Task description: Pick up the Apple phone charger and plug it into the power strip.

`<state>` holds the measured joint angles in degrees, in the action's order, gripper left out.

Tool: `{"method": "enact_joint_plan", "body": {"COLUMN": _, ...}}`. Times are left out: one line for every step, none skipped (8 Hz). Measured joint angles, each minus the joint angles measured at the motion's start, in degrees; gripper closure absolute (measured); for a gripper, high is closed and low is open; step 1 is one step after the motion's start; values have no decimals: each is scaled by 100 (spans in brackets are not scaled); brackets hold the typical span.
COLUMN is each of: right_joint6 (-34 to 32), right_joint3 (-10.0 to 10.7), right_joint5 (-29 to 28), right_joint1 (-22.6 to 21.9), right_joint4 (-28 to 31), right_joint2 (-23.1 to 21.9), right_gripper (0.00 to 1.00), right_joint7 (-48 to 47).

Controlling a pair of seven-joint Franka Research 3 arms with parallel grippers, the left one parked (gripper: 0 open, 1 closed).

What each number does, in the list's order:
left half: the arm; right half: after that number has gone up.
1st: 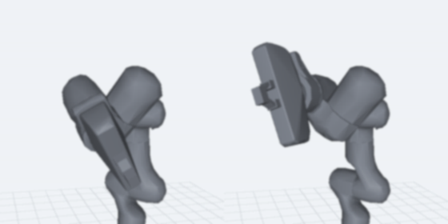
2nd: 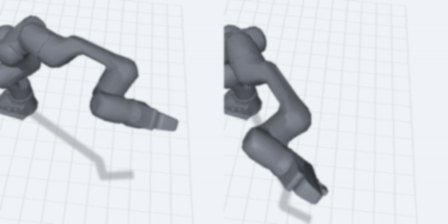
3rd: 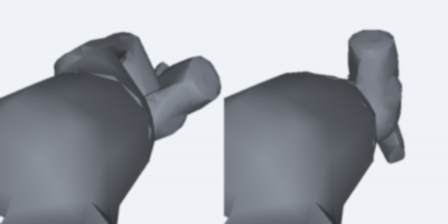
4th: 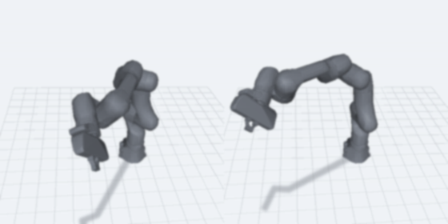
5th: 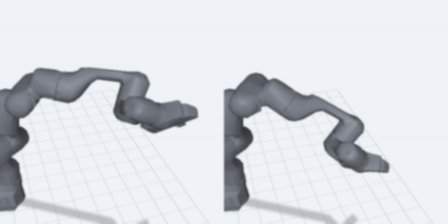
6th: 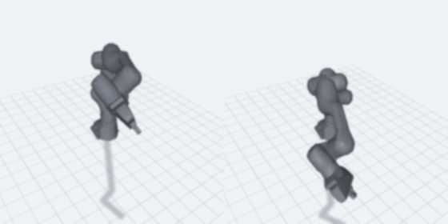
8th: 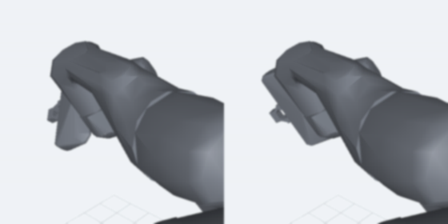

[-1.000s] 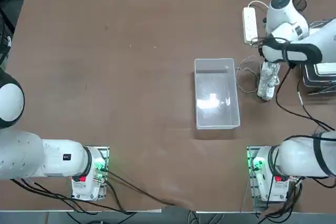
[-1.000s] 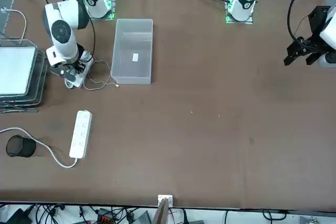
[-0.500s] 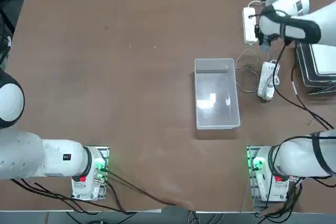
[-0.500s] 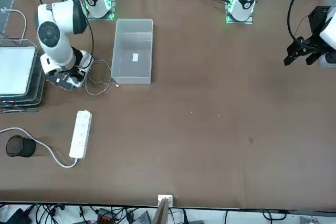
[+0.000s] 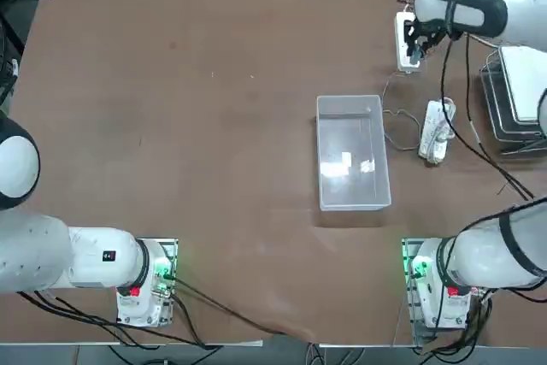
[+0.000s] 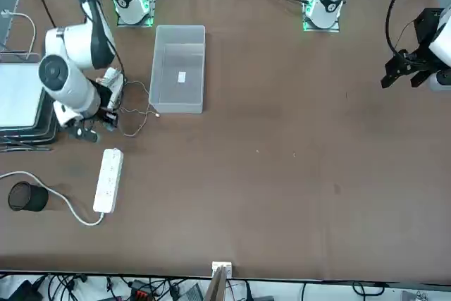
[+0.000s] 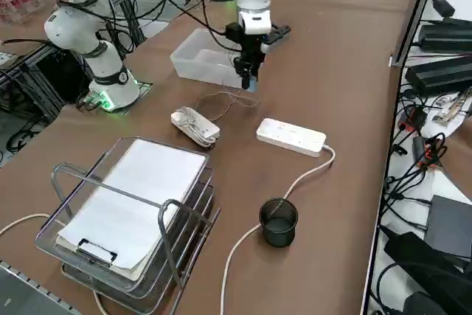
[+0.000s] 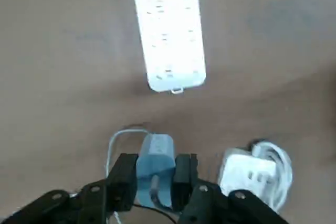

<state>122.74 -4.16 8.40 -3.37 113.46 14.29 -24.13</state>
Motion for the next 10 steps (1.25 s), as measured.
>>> {"method": "enact_joint_plan", "body": {"right_joint6": 0, "right_joint3": 10, "right_joint5": -8, "right_joint1": 11, "right_joint4": -203, "right_joint2": 209, "right_gripper": 64, "right_joint7": 113}}
{"method": "enact_joint_plan", "body": {"right_joint6": 0, "right_joint3": 24, "right_joint5": -18, "right_joint1": 37, "right_joint4": -365, "right_joint2": 375, "right_gripper": 64, "right_joint7": 266}}
{"method": "enact_joint_plan", "body": {"right_joint6": 1, "right_joint3": 36, "right_joint5": -29, "right_joint1": 104, "right_joint4": -490, "right_joint2": 518, "right_gripper": 64, "right_joint7": 426}}
{"method": "enact_joint_plan", "body": {"right_joint6": 10, "right_joint3": 47, "right_joint5": -69, "right_joint1": 183, "right_joint4": -574, "right_joint2": 642, "right_gripper": 64, "right_joint7": 578}}
{"method": "enact_joint_plan", "body": {"right_joint6": 47, "right_joint3": 50, "right_joint5": -123, "right_joint1": 233, "right_joint4": -639, "right_joint2": 757, "right_gripper": 64, "right_joint7": 747}}
{"method": "enact_joint_plan", "body": {"right_joint6": 133, "right_joint3": 50, "right_joint5": -137, "right_joint1": 249, "right_joint4": -698, "right_joint2": 862, "right_gripper": 64, "right_joint7": 870}}
{"method": "enact_joint_plan", "body": {"right_joint6": 224, "right_joint3": 51, "right_joint5": -139, "right_joint1": 258, "right_joint4": -758, "right_joint2": 954, "right_gripper": 64, "right_joint7": 942}}
{"method": "enact_joint_plan", "body": {"right_joint6": 252, "right_joint3": 51, "right_joint5": -140, "right_joint1": 258, "right_joint4": -829, "right_joint2": 1030, "right_gripper": 64, "right_joint7": 964}}
{"method": "enact_joint_plan", "body": {"right_joint6": 261, "right_joint3": 51, "right_joint5": -140, "right_joint1": 262, "right_joint4": -910, "right_joint2": 1106, "right_gripper": 64, "right_joint7": 979}}
{"method": "enact_joint_plan", "body": {"right_joint6": 280, "right_joint3": 51, "right_joint5": -144, "right_joint1": 269, "right_joint4": -1001, "right_joint2": 1189, "right_gripper": 64, "right_joint7": 986}}
